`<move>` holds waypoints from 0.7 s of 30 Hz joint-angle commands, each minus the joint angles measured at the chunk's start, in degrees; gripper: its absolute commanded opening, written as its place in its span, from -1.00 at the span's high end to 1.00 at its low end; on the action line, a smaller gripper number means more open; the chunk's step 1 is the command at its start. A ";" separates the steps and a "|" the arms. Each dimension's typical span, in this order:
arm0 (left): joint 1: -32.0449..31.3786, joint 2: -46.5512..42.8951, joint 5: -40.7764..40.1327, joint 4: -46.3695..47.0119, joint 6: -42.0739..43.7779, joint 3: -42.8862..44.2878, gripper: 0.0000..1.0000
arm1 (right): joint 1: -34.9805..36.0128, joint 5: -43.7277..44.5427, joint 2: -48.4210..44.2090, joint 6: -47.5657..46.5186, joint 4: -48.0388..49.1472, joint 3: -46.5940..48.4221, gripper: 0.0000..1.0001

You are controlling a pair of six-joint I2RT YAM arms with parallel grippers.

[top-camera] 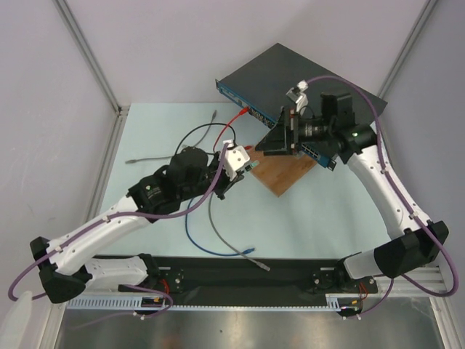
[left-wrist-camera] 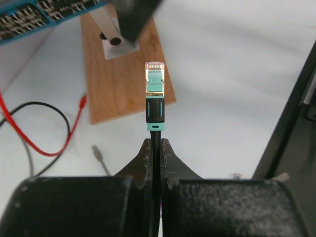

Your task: Insert the plug into the switch port

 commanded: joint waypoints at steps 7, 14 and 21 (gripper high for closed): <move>-0.08 10.80 1.04 -8.70 -16.95 10.19 0.99 | -11.22 9.68 -8.82 -10.88 -9.73 12.07 -0.86; -0.17 22.50 -2.66 -14.87 -25.06 23.72 0.99 | -28.43 14.71 -19.45 -10.45 -15.37 5.49 -0.94; -1.57 29.27 -2.05 -15.58 -25.59 30.93 0.99 | -44.78 12.17 -24.31 -12.29 -22.83 1.09 -0.99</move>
